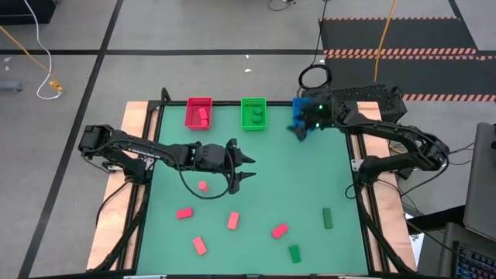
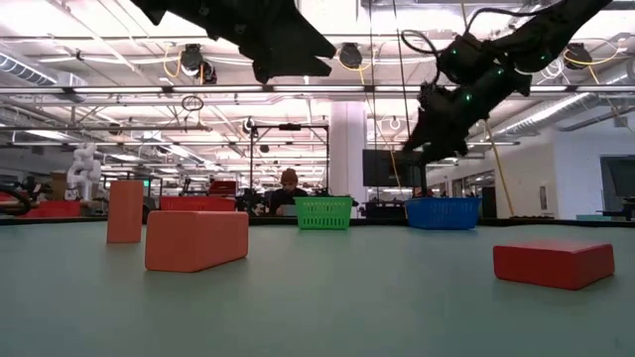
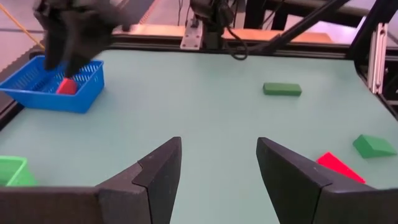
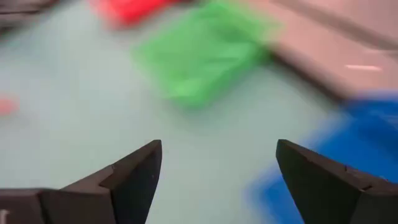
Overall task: Sort & place blocks by color
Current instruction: Put the orange block into the blue basket
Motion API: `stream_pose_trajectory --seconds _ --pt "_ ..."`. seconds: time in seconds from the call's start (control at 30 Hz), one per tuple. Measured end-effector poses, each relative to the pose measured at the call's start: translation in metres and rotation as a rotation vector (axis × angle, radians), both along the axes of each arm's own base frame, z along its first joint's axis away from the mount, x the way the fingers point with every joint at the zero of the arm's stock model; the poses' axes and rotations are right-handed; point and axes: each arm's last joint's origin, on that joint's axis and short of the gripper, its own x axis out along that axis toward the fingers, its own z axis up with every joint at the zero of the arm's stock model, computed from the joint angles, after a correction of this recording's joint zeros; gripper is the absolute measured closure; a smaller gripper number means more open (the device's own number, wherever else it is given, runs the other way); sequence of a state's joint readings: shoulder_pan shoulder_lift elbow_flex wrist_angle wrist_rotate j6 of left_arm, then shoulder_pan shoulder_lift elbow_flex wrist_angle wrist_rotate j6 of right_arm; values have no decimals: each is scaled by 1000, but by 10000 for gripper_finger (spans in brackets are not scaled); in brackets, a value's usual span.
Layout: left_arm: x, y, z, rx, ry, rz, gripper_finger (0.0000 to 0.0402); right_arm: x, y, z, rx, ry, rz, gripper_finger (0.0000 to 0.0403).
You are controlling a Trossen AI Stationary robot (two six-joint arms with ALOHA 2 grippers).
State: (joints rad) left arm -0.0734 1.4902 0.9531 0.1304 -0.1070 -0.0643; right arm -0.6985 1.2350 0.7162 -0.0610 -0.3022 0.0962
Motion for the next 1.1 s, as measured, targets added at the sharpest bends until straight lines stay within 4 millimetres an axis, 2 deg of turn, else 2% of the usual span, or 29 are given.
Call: stream_pose_trajectory --seconds 0.2,0.27,0.37,0.47,0.57,0.77,0.97,1.1 --pt "0 0 -1 -84 5 36 190 28 58 -9 35 3 329 117" --pt "-1 -3 -1 -146 8 57 190 32 75 -16 1 34 362 122" --pt "-4 -16 -5 -244 47 72 190 34 89 -23 -79 58 336 126" --pt "-10 -33 -11 -314 130 130 190 37 94 -26 -151 5 309 126" --pt "-21 -45 -10 -331 283 279 190 39 95 -24 -200 -91 296 126" --pt "-44 -49 -11 -420 554 558 190 38 95 -22 -249 -213 283 126" --pt "-49 -49 -17 -445 614 574 189 37 95 -25 -254 -190 292 126" --pt "-44 -50 -20 -433 605 531 167 37 95 -25 -252 -189 294 126"
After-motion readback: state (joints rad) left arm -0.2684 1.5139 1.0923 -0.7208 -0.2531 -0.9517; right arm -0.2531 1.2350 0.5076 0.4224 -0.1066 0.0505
